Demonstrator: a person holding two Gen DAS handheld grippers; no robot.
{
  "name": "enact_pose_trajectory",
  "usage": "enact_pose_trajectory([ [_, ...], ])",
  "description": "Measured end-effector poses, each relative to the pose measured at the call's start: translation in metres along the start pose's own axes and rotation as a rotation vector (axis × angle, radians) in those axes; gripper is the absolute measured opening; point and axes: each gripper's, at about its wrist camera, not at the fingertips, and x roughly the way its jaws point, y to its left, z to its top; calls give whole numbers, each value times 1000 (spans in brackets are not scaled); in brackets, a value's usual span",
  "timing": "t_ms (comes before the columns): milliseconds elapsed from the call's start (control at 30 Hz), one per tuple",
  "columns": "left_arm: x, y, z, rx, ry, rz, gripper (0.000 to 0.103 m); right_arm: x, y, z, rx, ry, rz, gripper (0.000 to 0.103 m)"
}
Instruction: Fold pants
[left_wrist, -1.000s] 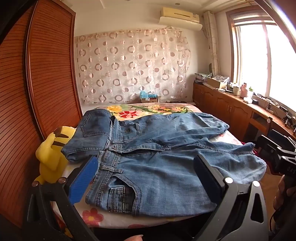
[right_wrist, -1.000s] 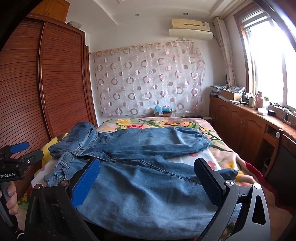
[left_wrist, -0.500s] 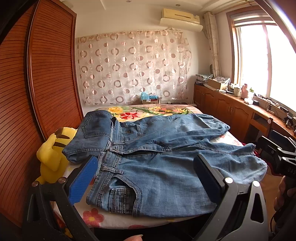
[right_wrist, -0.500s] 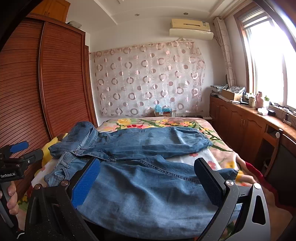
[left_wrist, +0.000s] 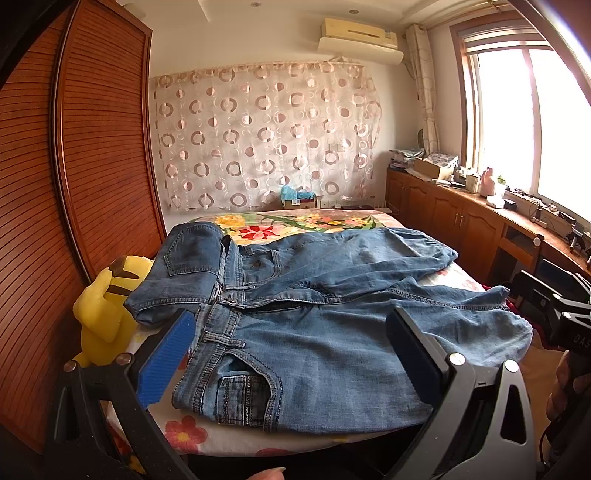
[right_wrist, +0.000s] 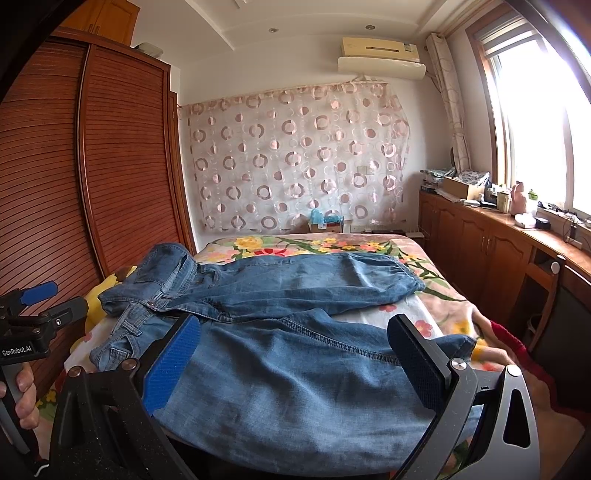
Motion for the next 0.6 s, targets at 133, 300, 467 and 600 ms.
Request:
enact_pose_trajectory([
  [133,-2,0,2,-1,-4,1,103,0,0,0,0,1,0,101],
  [300,-3,0,2,-1,-6,2,103,0,0,0,2,0,1,101],
  [467,-3,0,3,-1,-6,2,103,0,1,-1,2,0,0,101],
  [600,-3,0,3,0,-6,2,103,0,2,-1,3,1,0,101],
])
